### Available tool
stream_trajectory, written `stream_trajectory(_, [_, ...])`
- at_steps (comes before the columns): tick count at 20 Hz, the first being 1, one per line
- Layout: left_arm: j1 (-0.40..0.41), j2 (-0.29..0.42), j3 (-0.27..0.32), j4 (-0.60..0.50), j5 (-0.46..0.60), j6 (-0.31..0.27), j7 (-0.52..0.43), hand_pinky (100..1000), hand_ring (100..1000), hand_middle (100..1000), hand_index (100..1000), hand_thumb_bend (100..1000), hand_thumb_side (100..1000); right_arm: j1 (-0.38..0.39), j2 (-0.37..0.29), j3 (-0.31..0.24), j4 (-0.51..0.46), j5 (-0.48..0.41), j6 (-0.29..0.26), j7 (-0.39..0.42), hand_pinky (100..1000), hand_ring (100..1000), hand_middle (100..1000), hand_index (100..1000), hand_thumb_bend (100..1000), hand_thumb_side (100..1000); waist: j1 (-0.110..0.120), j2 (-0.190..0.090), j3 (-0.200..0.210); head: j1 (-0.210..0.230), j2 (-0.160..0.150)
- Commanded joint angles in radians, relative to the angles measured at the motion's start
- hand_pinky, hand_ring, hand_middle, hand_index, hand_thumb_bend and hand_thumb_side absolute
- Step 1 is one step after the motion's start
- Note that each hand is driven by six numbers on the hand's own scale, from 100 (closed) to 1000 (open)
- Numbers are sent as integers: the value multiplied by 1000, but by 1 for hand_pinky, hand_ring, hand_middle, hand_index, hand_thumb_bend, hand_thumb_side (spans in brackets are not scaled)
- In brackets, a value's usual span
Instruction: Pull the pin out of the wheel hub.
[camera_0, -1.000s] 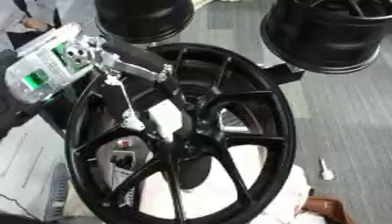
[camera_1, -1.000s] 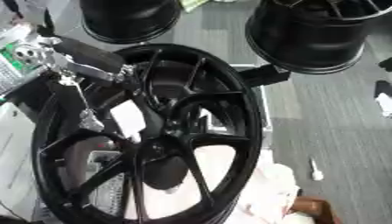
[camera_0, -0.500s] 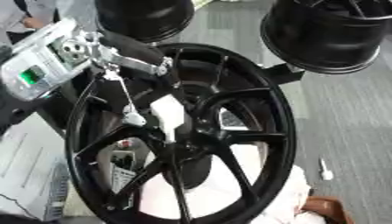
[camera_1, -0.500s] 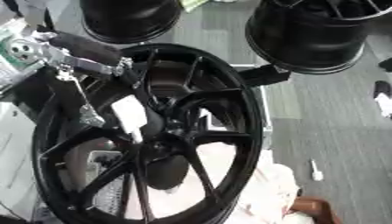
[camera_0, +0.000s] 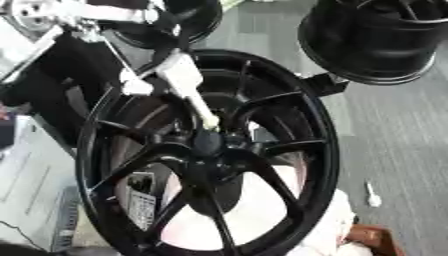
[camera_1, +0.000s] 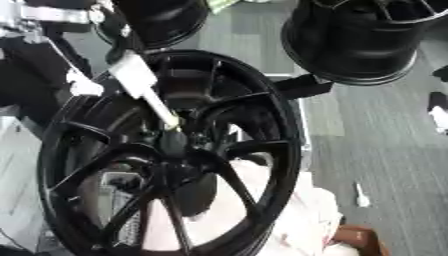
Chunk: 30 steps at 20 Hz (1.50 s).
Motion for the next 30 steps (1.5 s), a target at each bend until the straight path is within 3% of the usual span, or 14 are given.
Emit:
stream_trajectory(1, [14,71,109,78,-4,2,72,694,535,372,420,100,134,-4,-30,-21,-11,6,3,-8,884,748,646,746,100,249,-4,-14,5,-10,5])
stream_trajectory(6, [89,128,230,202,30,11,157,700,533,369,423,100,144,2,-28,-26,-11,9,6,-13,884,749,645,746,100,247,-8,-14,18,-21,5])
stream_trajectory(11, [173,183,315,285,25,10,215,708,544,383,446,100,148,2,-30,-33,-13,12,8,-17,884,749,645,747,100,236,-10,-13,26,-23,2])
stream_trajectory(14, [221,204,351,333,-6,13,243,739,582,447,516,100,138,2,-30,-37,-16,13,9,-19,884,749,645,747,100,233,-11,-12,27,-27,0])
stream_trajectory(17, [255,209,369,373,-52,13,247,799,705,620,757,100,128,3,-29,-40,-18,13,11,-22,884,749,644,747,100,231,-12,-13,28,-29,-1])
stream_trajectory(18, [262,208,372,381,-63,12,244,809,725,641,780,100,124,3,-28,-40,-18,13,11,-22,884,749,644,747,100,231,-12,-13,28,-29,-2])
stream_trajectory(21, [281,205,370,385,-93,-8,211,853,810,776,888,115,321,3,-26,-40,-18,13,11,-22,884,749,643,747,100,232,-15,-12,28,-30,-2])
stream_trajectory(22, [285,204,370,384,-98,-16,193,863,823,802,902,131,367,3,-25,-40,-19,12,11,-22,884,748,643,746,100,233,-15,-12,28,-30,-1])
stream_trajectory(30, [288,195,379,380,-104,-37,163,850,794,751,846,100,318,1,-24,-39,-19,12,11,-22,885,748,643,747,100,231,-17,-11,30,-33,3])
